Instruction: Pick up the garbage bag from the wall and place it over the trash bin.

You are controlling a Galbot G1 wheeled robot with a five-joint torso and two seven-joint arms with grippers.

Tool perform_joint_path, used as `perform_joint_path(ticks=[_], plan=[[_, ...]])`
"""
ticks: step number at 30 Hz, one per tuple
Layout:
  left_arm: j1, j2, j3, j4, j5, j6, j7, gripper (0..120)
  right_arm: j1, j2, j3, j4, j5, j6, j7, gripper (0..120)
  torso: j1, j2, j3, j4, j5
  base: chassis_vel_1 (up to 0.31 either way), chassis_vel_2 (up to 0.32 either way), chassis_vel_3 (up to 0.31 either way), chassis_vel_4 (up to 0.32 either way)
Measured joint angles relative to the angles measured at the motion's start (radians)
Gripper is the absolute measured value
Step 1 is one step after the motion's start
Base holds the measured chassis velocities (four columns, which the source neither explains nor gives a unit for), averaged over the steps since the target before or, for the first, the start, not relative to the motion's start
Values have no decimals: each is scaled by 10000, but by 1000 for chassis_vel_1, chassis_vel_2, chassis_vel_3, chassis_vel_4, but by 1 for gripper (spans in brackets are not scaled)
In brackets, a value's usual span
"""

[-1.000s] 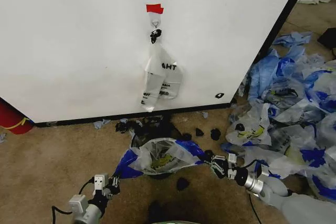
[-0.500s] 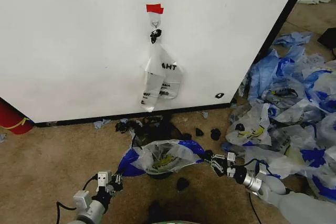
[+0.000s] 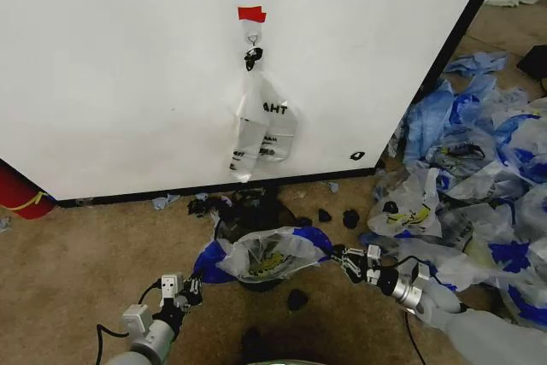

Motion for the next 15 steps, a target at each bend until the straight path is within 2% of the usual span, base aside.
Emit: perform_joint_path(ticks=[15], plan=[[-373,-512,107,662,-149,-205,530,0,321,534,-102,-727,-20,-28,-18,0,0,0,0,0,-1,0,0,0,0]])
